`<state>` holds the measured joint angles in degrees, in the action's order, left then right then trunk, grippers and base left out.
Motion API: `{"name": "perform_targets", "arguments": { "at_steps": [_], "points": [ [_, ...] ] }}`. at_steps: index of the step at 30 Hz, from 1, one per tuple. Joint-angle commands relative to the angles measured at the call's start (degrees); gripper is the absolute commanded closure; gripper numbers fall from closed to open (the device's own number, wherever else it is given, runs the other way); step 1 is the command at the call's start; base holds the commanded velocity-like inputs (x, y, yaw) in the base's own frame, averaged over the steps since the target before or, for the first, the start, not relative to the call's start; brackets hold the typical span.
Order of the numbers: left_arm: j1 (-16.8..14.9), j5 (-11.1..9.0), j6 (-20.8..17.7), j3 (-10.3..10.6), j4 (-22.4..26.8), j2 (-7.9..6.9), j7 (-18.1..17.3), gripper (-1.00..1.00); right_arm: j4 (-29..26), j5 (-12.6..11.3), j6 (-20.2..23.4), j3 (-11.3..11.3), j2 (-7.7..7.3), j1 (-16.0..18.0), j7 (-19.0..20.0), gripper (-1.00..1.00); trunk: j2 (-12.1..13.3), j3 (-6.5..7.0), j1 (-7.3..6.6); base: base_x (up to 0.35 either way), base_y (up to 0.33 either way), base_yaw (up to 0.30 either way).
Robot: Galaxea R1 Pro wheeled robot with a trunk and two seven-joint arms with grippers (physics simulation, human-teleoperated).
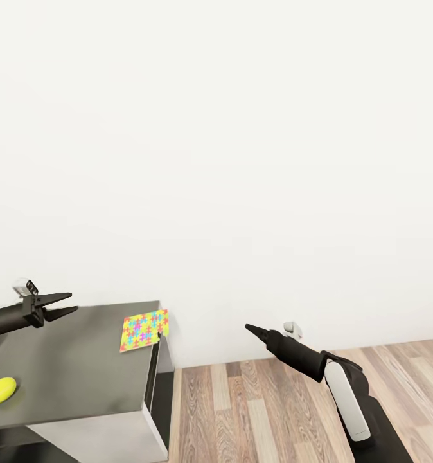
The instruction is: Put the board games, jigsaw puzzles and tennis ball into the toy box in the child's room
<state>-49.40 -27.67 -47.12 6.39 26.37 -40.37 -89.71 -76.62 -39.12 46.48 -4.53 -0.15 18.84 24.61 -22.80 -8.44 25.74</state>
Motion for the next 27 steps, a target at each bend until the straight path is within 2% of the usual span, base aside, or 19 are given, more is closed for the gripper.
{"name": "perform_targets", "arguments": {
  "at_steps": [1,27],
  "points": [
    [-0.08,-0.2,-0.61,0.37,-0.06,-0.06,-0.29,-1.0,-0.02,0.06,0.31,-0.08,0.03,0.05,0.19,-1.0,-0.12,-0.03,0.04,0.0,0.0,0.0],
    [-0.08,-0.2,-0.61,0.37,-0.06,-0.06,-0.29,-1.0,-0.02,0.06,-0.07,-0.05,-0.01,0.05,0.21,-1.0,-0.12,2.44,0.04,0.0,0.0,0.0]
  ]
}}
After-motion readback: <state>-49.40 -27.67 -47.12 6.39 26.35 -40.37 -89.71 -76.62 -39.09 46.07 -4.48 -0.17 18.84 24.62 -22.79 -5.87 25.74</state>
